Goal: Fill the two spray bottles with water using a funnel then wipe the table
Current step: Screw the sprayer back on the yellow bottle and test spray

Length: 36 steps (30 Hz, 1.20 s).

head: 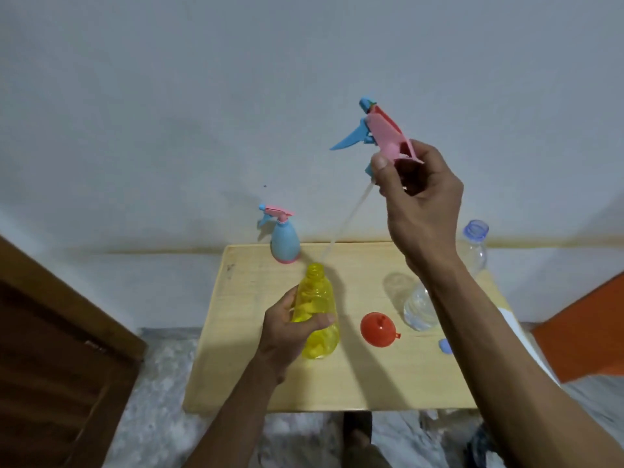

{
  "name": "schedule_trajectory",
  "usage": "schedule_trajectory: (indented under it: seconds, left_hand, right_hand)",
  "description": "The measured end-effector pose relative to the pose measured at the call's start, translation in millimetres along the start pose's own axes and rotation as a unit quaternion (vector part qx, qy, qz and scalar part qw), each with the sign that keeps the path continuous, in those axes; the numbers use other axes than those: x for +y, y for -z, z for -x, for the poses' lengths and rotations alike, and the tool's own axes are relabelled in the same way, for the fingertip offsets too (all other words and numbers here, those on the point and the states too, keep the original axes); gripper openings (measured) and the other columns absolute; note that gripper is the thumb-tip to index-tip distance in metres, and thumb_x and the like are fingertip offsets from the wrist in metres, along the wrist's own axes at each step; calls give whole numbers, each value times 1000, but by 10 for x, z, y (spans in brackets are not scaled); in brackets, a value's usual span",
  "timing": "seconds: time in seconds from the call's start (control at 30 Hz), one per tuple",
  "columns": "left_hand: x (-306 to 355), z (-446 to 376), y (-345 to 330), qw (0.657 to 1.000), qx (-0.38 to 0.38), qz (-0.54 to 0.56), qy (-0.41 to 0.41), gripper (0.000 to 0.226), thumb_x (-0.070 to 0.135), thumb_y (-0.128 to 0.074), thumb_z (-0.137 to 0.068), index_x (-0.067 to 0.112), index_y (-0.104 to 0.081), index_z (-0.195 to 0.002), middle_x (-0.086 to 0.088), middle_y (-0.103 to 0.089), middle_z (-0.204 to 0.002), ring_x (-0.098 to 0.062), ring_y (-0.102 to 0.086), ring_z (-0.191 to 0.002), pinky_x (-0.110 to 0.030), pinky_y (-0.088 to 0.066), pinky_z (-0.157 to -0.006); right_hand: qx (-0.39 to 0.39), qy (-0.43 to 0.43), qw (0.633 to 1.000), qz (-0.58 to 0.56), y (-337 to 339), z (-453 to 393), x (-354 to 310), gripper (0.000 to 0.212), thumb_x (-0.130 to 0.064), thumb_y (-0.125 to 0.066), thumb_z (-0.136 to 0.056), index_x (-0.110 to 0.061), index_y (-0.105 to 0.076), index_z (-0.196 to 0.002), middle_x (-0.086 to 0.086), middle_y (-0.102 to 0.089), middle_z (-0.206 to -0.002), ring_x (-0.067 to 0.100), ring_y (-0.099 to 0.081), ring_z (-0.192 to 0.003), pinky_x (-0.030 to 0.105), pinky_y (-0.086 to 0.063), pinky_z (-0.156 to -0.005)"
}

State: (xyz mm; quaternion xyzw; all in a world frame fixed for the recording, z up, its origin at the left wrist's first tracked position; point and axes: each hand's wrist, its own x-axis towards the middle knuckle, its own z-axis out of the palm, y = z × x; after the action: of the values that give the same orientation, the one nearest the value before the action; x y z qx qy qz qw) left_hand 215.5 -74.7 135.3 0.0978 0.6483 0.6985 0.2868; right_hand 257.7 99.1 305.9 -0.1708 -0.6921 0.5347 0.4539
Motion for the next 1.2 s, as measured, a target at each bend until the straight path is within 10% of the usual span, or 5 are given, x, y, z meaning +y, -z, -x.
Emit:
schedule_trajectory:
  seconds: [0.5, 0.73, 0.93, 1.1, 1.2]
  left_hand:
    - [305, 269, 2, 998, -69, 8, 9, 50, 11, -87, -66, 19, -73, -113, -11, -76, -107, -27, -71, -99, -47, -58, -89]
    - [365, 277, 0, 999, -46, 5, 12, 44, 4, -85, -74, 22, -74, -112, -9, -77, -106, -26, -73, -98, -41, -60, -82]
    - [385, 286, -7, 999, -42, 7, 14, 45, 4, -85, -73, 23, -73, -113, -7, -77, -106, -28, -73, -101, -44, -60, -86]
    - [436, 280, -59, 999, -48, 2, 6, 45, 5, -85, -73, 23, -73, -113, -7, -77, -106, -26, -72, -101, -41, -60, -85]
    - [483, 264, -75, 998, -57, 1, 9, 45, 7, -86, -74, 21, -72, -114, -7, -77, -106, -29, -73, -102, -47, -59, -89]
  right_hand:
    - [-59, -17, 998, -28, 89, 214, -56, 20, -22, -75, -92, -19, -68, -111, 2, -77, -91, 23, -74, -91, 57, -57, -82]
    - [-57, 23, 997, -50, 171, 61, -292, 21, -16, -70, -96, -10, -65, -115, 11, -74, -97, 8, -75, -85, 33, -61, -81]
    - [-69, 15, 997, -19, 157, 53, -208, 19, -24, -73, -94, -19, -67, -112, 3, -77, -94, 18, -75, -89, 52, -59, -84]
    - [-146, -45, 988, -8, 78, 155, 88, 21, -35, -79, -85, -23, -74, -102, 13, -76, -93, 33, -72, -90, 55, -57, -84]
    - [-218, -96, 971, -10, 37, 287, 286, 18, -28, -79, -88, -16, -77, -101, 10, -77, -90, 14, -68, -81, 44, -56, -81]
